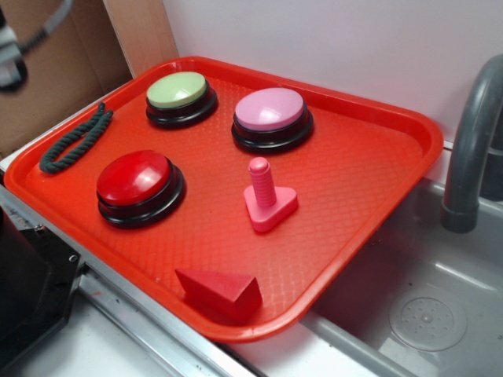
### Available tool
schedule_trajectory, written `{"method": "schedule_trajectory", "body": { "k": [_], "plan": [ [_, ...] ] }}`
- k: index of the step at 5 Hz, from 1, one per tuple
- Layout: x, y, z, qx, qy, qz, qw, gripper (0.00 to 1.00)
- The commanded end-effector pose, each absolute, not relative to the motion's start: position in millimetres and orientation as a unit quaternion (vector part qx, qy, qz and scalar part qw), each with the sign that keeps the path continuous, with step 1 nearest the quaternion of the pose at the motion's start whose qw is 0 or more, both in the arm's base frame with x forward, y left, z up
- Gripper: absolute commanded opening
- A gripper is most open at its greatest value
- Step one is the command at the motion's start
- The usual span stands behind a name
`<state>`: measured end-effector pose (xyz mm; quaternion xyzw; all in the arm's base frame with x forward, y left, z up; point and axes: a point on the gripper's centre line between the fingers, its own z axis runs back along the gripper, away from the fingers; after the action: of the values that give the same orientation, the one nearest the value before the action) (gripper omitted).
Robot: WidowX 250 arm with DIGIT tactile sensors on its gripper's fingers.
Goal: Push the red button.
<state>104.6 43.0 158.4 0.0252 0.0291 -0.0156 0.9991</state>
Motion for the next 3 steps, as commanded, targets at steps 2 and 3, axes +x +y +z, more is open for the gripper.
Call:
{"method": "schedule_trajectory", "body": {
  "k": [2, 3],
  "plan": [
    [167, 44, 91, 0.047, -0.003, -0.031, 0.998, 1.00],
    [172, 45, 77, 0.036, -0.006, -0.021, 0.999, 1.00]
  ]
}}
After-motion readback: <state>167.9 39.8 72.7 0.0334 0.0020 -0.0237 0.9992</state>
